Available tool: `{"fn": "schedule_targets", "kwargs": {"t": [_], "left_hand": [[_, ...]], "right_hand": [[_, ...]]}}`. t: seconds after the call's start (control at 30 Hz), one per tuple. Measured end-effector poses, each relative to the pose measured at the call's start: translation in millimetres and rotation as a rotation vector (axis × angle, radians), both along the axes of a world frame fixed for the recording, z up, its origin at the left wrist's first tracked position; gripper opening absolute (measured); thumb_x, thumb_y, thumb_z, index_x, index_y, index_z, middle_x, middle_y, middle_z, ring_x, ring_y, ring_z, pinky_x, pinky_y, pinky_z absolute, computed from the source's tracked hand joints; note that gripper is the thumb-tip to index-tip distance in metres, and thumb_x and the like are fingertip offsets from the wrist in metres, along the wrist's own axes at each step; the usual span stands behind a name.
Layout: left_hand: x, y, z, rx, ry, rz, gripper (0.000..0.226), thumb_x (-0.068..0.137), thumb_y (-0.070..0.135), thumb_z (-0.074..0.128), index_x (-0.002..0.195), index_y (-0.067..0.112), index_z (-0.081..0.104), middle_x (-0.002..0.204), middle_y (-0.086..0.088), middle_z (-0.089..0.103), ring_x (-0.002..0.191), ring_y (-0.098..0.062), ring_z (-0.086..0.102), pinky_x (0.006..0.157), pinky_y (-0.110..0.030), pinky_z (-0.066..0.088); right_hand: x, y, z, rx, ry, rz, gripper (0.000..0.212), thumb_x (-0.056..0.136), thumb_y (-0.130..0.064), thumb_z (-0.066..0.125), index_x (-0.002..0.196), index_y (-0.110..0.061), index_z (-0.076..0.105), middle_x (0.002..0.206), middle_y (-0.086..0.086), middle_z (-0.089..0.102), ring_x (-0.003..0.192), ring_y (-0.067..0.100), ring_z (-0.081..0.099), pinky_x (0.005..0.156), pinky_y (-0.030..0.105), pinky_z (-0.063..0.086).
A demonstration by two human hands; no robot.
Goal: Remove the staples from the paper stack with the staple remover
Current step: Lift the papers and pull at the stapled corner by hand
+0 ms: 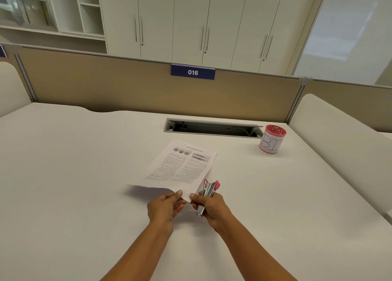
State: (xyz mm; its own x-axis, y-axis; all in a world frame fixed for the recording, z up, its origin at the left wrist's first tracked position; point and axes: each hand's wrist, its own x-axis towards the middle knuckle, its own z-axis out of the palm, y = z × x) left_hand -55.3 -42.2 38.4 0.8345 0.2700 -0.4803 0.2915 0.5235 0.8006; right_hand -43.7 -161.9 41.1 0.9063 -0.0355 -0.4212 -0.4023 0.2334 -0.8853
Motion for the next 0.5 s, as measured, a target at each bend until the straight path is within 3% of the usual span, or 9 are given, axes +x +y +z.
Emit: {"fn": "schedule_targets", "kwargs": {"t": [0.07, 0.2, 0.33, 0.5], "left_hand": [[1.6, 1.3, 0.0, 0.011, -0.002, 0.009, 0.010, 0.076, 0.000, 0.071, 0.075, 0.001, 0.061, 0.072, -0.015, 0.064, 0.062, -0.022, 0.062, 0.043, -0.017, 0.054], [5.3, 3.2, 1.5, 0.023, -0.015, 0.027, 0.011, 0.077, 0.000, 0.071, 0.074, 0.002, 0.060, 0.073, -0.013, 0.064, 0.062, -0.022, 0.062, 0.042, -0.015, 0.053], [6.3, 2.4, 2.1, 0.024, -0.026, 0.024, 0.012, 0.076, 0.001, 0.071, 0.076, 0.002, 0.059, 0.074, -0.014, 0.064, 0.063, -0.021, 0.062, 0.042, -0.015, 0.053], [4.7, -0.5, 3.3, 0.024, -0.034, 0.013, 0.013, 0.076, 0.000, 0.071, 0.073, 0.003, 0.059, 0.072, -0.013, 0.064, 0.062, -0.022, 0.062, 0.042, -0.015, 0.052]], "right_hand": [[-0.6, -0.9, 2.1, -0.045, 0.030, 0.022, 0.012, 0.084, -0.017, 0.067, 0.080, -0.009, 0.058, 0.071, 0.006, 0.064, 0.060, 0.013, 0.061, 0.050, 0.020, 0.048], [-3.3, -5.5, 7.8, -0.072, 0.197, 0.041, 0.054, 0.090, -0.061, 0.036, 0.090, -0.011, 0.055, 0.074, 0.007, 0.064, 0.054, 0.015, 0.056, 0.043, 0.018, 0.039], [-5.7, -9.6, 6.9, -0.122, 0.214, 0.084, 0.065, 0.089, -0.065, 0.021, 0.103, -0.013, 0.057, 0.080, 0.005, 0.064, 0.060, 0.016, 0.055, 0.049, 0.021, 0.037], [-4.7, -5.7, 7.3, -0.148, 0.189, 0.145, 0.061, 0.090, -0.062, 0.031, 0.109, -0.012, 0.060, 0.097, 0.002, 0.065, 0.073, 0.015, 0.058, 0.055, 0.025, 0.042]]}}
